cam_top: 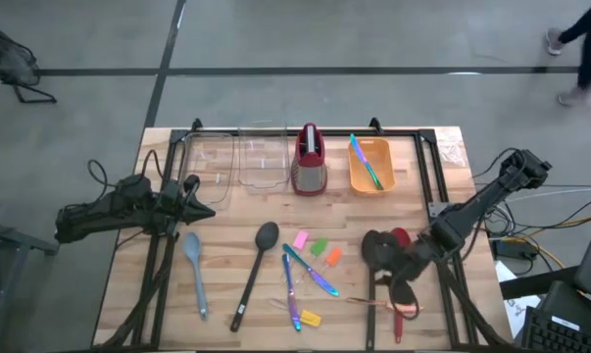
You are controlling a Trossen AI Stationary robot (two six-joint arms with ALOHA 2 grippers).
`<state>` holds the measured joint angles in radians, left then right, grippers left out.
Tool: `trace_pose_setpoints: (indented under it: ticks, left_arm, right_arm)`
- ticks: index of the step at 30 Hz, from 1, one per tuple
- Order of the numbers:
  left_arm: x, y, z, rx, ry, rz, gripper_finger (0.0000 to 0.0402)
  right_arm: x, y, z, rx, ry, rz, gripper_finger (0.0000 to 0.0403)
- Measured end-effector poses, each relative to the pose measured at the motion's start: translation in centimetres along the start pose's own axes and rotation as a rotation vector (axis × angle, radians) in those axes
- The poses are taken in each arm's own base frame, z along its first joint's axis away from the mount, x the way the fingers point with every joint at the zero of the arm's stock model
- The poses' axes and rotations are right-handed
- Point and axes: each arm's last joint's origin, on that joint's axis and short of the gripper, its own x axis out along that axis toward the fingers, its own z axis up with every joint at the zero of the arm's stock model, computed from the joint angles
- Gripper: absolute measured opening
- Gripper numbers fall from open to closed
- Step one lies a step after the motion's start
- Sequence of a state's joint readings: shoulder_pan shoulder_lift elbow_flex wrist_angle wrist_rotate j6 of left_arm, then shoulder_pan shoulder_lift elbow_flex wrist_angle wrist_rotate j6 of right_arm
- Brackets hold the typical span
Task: Pick & Place Kitchen Items
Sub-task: Put the bronze knife into the yellow bin
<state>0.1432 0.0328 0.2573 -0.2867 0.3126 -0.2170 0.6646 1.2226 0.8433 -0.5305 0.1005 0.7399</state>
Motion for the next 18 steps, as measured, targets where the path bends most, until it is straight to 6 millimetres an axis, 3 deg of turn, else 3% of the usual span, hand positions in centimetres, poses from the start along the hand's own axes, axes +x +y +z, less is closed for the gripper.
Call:
trace_pose_setpoints:
  ticks: [18]
  left_arm:
    - [0.0,0.0,0.0,0.000,0.000,0.000,0.0012]
  right_arm:
    - [4.6,2.3,-3.4,0.125,0.194,-0.061,0.0112]
